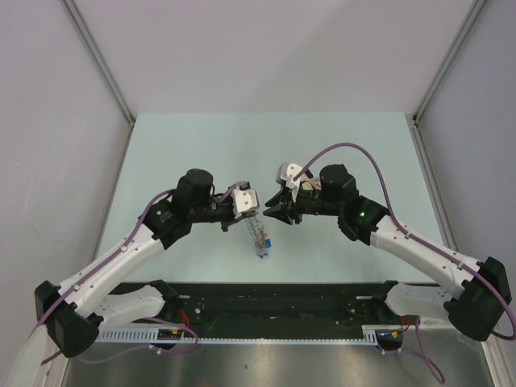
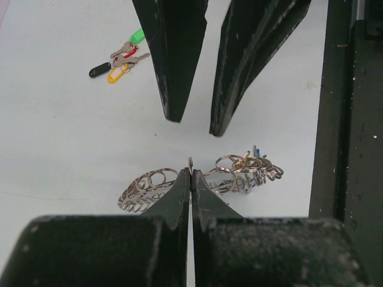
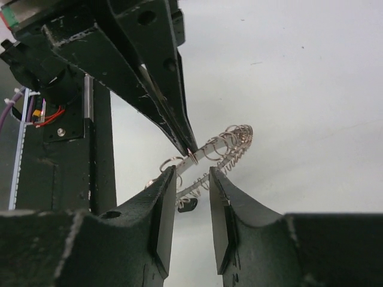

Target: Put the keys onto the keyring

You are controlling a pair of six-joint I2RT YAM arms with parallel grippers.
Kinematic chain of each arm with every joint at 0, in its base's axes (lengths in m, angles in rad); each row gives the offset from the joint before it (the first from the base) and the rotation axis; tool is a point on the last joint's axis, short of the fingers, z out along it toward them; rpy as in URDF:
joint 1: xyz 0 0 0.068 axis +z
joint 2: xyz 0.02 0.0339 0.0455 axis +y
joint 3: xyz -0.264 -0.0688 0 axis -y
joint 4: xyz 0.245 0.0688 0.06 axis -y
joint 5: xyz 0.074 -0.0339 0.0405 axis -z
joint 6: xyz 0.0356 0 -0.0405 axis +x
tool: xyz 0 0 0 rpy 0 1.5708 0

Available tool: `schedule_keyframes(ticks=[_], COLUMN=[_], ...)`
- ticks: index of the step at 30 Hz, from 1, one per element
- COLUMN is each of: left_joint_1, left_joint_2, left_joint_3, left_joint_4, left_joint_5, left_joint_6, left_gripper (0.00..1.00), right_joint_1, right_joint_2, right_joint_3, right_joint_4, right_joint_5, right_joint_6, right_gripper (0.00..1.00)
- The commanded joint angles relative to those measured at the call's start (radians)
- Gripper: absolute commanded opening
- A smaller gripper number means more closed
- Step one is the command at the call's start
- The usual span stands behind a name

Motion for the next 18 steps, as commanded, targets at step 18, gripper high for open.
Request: schedule_keyframes(ticks=[18], left_joint_1=[0.002], left_joint_2=[-0.037], left_joint_3=[-0.01], left_joint_4=[0.033], left_joint_5=[0.12], left_joint_6=[0.042], left_gripper=[0.0], right_joint_1=[0.037], right_joint_2=[0.112], right_joint_3=[0.004], right_joint_4=[0.047], right_joint_5=[-0.096], right_joint_6=[-0.196], right_gripper=[0.23])
